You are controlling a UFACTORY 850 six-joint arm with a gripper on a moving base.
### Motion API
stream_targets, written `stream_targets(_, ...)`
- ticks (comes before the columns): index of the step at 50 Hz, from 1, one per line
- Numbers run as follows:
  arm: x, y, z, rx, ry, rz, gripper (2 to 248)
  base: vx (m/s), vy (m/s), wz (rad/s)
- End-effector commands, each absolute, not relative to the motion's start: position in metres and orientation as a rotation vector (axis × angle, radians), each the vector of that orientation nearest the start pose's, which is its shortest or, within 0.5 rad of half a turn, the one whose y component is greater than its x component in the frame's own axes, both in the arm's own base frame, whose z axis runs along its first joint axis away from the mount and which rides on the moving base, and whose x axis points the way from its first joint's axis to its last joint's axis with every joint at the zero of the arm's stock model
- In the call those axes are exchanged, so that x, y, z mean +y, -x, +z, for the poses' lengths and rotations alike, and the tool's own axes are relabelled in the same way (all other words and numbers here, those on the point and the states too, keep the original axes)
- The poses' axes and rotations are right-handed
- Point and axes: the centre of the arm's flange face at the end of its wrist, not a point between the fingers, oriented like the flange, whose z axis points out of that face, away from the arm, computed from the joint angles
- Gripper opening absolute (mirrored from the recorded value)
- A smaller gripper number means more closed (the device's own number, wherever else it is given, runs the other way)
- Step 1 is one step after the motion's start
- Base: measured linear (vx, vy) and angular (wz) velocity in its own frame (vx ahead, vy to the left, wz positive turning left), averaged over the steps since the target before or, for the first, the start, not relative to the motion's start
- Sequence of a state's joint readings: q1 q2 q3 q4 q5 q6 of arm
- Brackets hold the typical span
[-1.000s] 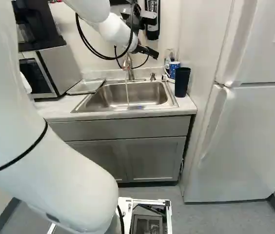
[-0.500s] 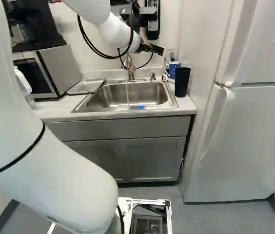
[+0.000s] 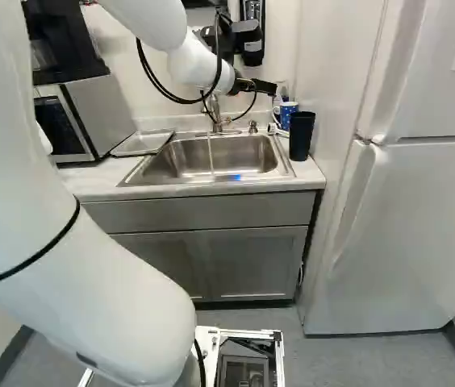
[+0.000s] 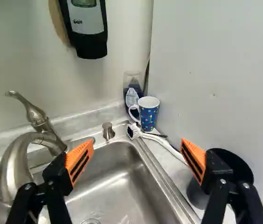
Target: Rinse the cup and place it in the tray
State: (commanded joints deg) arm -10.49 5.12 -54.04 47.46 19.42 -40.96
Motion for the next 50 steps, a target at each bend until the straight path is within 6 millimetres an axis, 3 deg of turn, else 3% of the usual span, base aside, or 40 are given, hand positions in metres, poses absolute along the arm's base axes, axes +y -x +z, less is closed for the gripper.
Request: stream_targets(50,-0.121,-0.464,0.586,1.085,2.633,-1.952,247,0.0,0.0,0.0)
